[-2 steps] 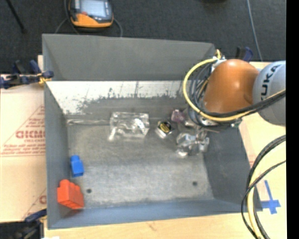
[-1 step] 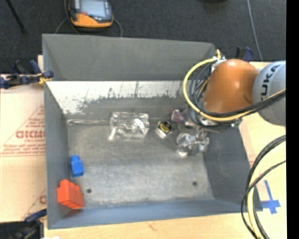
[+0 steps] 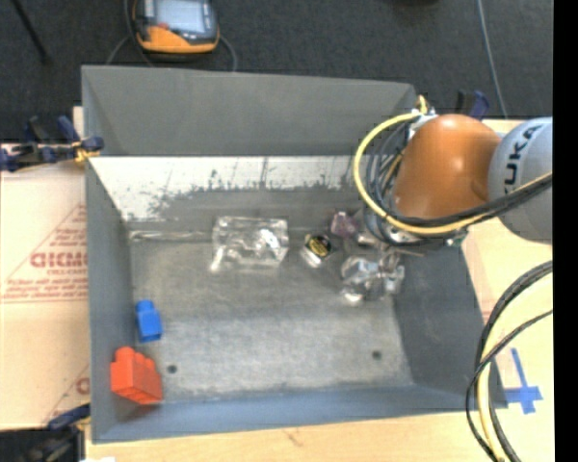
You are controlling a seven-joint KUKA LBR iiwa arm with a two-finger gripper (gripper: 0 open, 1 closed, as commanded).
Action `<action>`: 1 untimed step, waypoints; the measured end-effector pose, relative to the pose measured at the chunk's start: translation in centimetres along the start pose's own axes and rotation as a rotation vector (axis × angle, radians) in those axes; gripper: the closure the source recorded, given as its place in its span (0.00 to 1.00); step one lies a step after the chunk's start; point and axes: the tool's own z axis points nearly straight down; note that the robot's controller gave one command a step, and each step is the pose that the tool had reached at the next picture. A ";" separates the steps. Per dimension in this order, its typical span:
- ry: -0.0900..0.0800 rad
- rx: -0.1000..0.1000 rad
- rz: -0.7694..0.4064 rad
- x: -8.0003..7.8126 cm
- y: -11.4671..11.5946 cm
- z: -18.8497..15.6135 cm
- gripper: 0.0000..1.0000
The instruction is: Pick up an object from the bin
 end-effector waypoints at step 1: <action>0.000 0.000 0.000 0.0 0.0 0.0 1.00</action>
Offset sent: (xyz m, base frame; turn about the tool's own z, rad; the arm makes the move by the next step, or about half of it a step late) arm 0.0000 0.0000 0.0000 0.0000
